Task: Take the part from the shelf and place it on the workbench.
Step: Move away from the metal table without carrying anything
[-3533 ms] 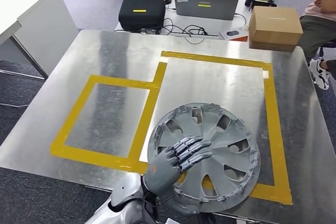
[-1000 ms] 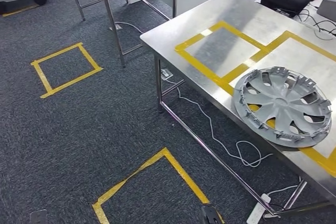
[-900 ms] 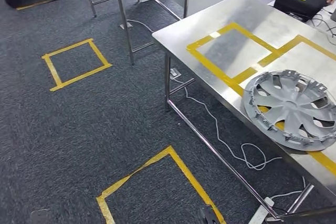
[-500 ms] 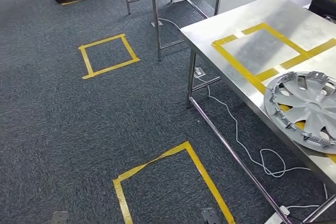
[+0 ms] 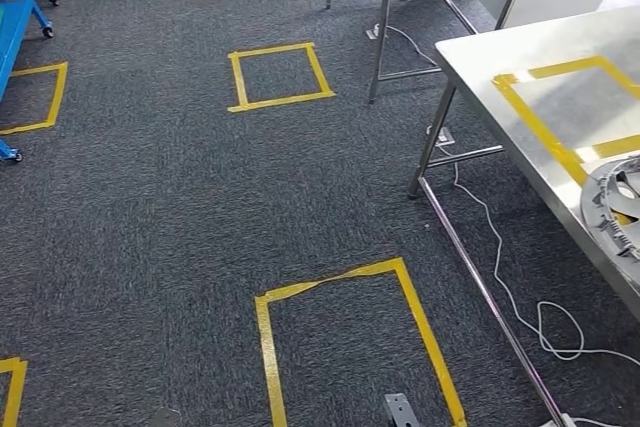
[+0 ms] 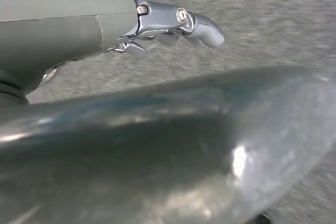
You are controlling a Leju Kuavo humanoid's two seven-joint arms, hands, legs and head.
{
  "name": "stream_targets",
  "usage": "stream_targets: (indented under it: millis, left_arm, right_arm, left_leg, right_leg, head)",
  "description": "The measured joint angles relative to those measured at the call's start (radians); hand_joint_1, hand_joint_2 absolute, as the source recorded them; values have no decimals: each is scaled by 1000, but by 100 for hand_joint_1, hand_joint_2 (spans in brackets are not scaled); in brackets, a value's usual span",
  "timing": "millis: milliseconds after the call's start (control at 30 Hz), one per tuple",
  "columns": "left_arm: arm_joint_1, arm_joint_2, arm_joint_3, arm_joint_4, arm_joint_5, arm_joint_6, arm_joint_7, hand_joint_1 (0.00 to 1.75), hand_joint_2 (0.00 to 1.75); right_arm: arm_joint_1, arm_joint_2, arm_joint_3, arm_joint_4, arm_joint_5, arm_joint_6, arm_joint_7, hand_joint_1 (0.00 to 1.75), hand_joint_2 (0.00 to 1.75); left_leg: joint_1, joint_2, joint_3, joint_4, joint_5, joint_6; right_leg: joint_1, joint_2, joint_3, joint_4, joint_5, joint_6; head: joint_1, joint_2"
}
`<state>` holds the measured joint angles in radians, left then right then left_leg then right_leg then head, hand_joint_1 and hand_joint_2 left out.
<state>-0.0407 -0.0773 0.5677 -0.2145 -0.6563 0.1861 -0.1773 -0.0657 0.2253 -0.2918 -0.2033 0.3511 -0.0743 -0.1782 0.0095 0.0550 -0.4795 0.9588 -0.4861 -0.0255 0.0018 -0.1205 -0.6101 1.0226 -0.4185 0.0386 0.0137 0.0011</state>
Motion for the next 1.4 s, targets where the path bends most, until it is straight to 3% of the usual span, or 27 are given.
stream_targets:
  millis: [100, 167, 200, 233, 300, 367, 400, 467, 533, 567, 633, 700, 767, 800, 833, 900, 967, 1000, 1033, 1100, 1133, 1200, 1233, 1267, 1300, 1367, 1400]
  left_arm:
    - [4, -4, -12, 1, -13, -1, -1, 0, 0]
    - [1, -11, -21, 1, -20, -3, -12, 0, 0]
    - [3, -15, -24, 2, -22, -4, -17, 0, 0]
    - [5, -19, -27, 2, -25, -4, -21, 0, 0]
    - [8, -24, -33, 2, -33, -2, -28, 0, 0]
    - [6, -28, -40, 2, -41, -1, -33, 0, 0]
    - [6, -30, -43, 2, -43, -2, -35, 0, 0]
    - [8, -34, -47, 2, -46, -2, -40, 0, 0]
    - [8, -36, -51, 2, -50, -1, -45, 0, 0]
    - [7, -36, -53, 2, -53, -1, -47, 0, 0]
    - [4, -39, -57, 3, -58, -2, -49, 0, 0]
    - [9, -41, -59, 3, -60, -2, -49, 0, 0]
    - [15, -42, -62, 3, -61, -2, -49, 0, 0]
    - [17, -43, -62, 4, -62, -2, -49, 0, 0]
    - [17, -45, -62, 4, -62, -1, -50, 0, 0]
    - [13, -47, -63, 6, -64, 1, -54, 0, 0]
    - [11, -48, -63, 6, -65, 2, -62, 0, 0]
    - [14, -48, -63, 6, -64, 1, -68, 0, 0]
    - [16, -48, -63, 6, -64, -3, -76, 0, 0]
    - [15, -48, -63, 6, -64, -14, -97, 0, 0]
    - [13, -49, -64, 6, -65, -20, -108, 0, 0]
    - [11, -51, -66, 6, -67, -27, -120, 0, 0]
    - [13, -52, -67, 6, -68, -28, -122, 0, 0]
    - [14, -53, -67, 6, -68, -30, -122, 0, 0]
    - [16, -53, -68, 6, -68, -32, -123, 0, 0]
    - [13, -53, -69, 7, -69, -36, -123, 0, 0]
    - [11, -53, -70, 7, -70, -38, -123, 0, 0]
  right_arm:
    - [3, 0, 0, 0, -2, 0, -2, 0, 0]
    - [7, 0, 0, 0, -4, 1, -2, 0, 0]
    - [9, 0, 0, 0, -5, 1, -2, 0, 0]
    - [10, 0, 0, 0, -6, 1, -2, 0, 0]
    - [11, 0, -1, 0, -8, 1, -3, 0, 0]
    - [11, 0, -1, 0, -9, 2, -4, 0, 0]
    - [11, 0, -1, 0, -10, 2, -5, 0, 0]
    - [12, 0, -2, 0, -12, 2, -6, 0, 0]
    - [13, 0, -3, 0, -13, 1, -8, 0, 0]
    - [14, 0, -3, 0, -14, 1, -9, 0, 0]
    - [16, 0, -5, 0, -15, 1, -10, 0, 0]
    - [18, 0, -8, 0, -15, 1, -10, 0, 0]
    - [19, 0, -9, 0, -15, 1, -10, 0, 0]
    - [19, 0, -9, 0, -15, 1, -10, 0, 0]
    - [19, -1, -9, 1, -16, 1, -10, 0, 0]
    - [16, -2, -10, 1, -17, 1, -11, 0, 0]
    - [13, -2, -10, 1, -18, 1, -11, 0, 0]
    - [13, -2, -10, 0, -18, 1, -12, 0, 0]
    - [13, -2, -11, 0, -18, 2, -13, 0, 0]
    - [13, -2, -12, 1, -19, 3, -16, 0, 0]
    - [14, -2, -14, 1, -20, 3, -17, 0, 0]
    - [20, -3, -16, 1, -21, 3, -18, 0, 0]
    - [21, -3, -17, 1, -22, 3, -19, 0, 0]
    - [23, -3, -18, 1, -22, 3, -20, 0, 0]
    - [24, -3, -19, 1, -22, 3, -22, 0, 0]
    - [24, -4, -21, 4, -24, 3, -24, 0, 0]
    - [23, -4, -23, 5, -24, 4, -25, 0, 0]
  left_leg:
    - [-6, -34, -19, 0, 18, 29]
    - [-15, -67, -33, 0, 24, 39]
    - [-19, -83, -36, 0, 25, 41]
    - [-22, -99, -37, 0, 25, 42]
    - [-26, -126, -35, 1, 26, 42]
    - [-27, -147, -39, 4, 24, 38]
    - [-26, -157, -43, 5, 23, 34]
    - [-24, -173, -45, 6, 19, 25]
    - [-26, -143, -60, 46, 2, 15]
    - [-26, -116, -89, 99, -15, 10]
    - [-23, -75, -189, 246, -51, 0]
    - [-17, -67, -269, 324, -32, -5]
    - [-13, -54, -275, 248, 73, -6]
    - [-15, -29, -260, 186, 129, -4]
    - [-20, -3, -241, 128, 162, -1]
    - [-32, 29, -219, 73, 154, 14]
    - [-32, 9, -203, 58, 121, 33]
    - [-30, -5, -191, 55, 112, 41]
    - [-28, -17, -176, 52, 103, 49]
    - [-25, -44, -148, 43, 88, 61]
    - [-23, -60, -135, 38, 80, 63]
    - [-19, -99, -101, 33, 57, 63]
    - [-16, -118, -80, 32, 43, 61]
    - [-14, -135, -57, 32, 28, 58]
    - [-11, -149, -39, 32, 13, 53]
    - [-10, -178, -15, 38, -18, 42]
    - [-9, -191, -10, 39, -32, 35]
  right_leg:
    - [-4, 93, -66, 159, -98, 6]
    - [0, 116, -110, 276, -142, 0]
    - [3, 120, -108, 284, -136, -5]
    - [5, 124, -87, 250, -113, -11]
    - [7, 156, -6, 109, -58, -22]
    - [4, 191, 56, 3, -47, -25]
    - [4, 196, 67, -14, -56, -25]
    - [4, 179, 80, -25, -62, -30]
    - [0, 156, 103, -38, -69, -37]
    - [-2, 142, 118, -45, -75, -39]
    - [-2, 114, 148, -51, -96, -41]
    - [-3, 89, 180, -53, -125, -37]
    - [-4, 66, 224, -57, -159, -31]
    - [-4, 55, 247, -63, -177, -27]
    - [-2, 45, 268, -70, -195, -21]
    - [7, 25, 303, -93, -219, -12]
    - [10, 14, 326, -96, -214, -3]
    - [8, 23, 322, -66, -199, 1]
    - [7, 43, 288, -3, -181, 5]
    - [4, 93, 167, 168, -185, 6]
    - [4, 108, 98, 240, -223, 6]
    - [3, 117, -8, 292, -329, 5]
    - [2, 119, -41, 277, -356, 6]
    - [1, 124, -61, 241, -344, 8]
    - [-3, 138, -71, 190, -284, 13]
    - [-16, 184, -81, 75, -107, 18]
    - [-19, 201, -82, 41, -44, 17]
  head:
    - [0, 0]
    - [0, 0]
    - [0, 0]
    - [0, 0]
    - [0, 0]
    - [-1, 0]
    - [-1, 0]
    - [0, 0]
    - [-5, 0]
    - [-7, 0]
    - [-12, 0]
    - [-11, 0]
    - [-12, 0]
    - [-12, 0]
    - [-14, 0]
    - [-16, 0]
    - [-15, 0]
    - [-13, 0]
    - [-11, 0]
    - [-7, 0]
    - [-5, 0]
    - [-1, 0]
    - [0, 0]
    - [1, 0]
    - [2, 0]
    - [7, 0]
    - [8, 0]
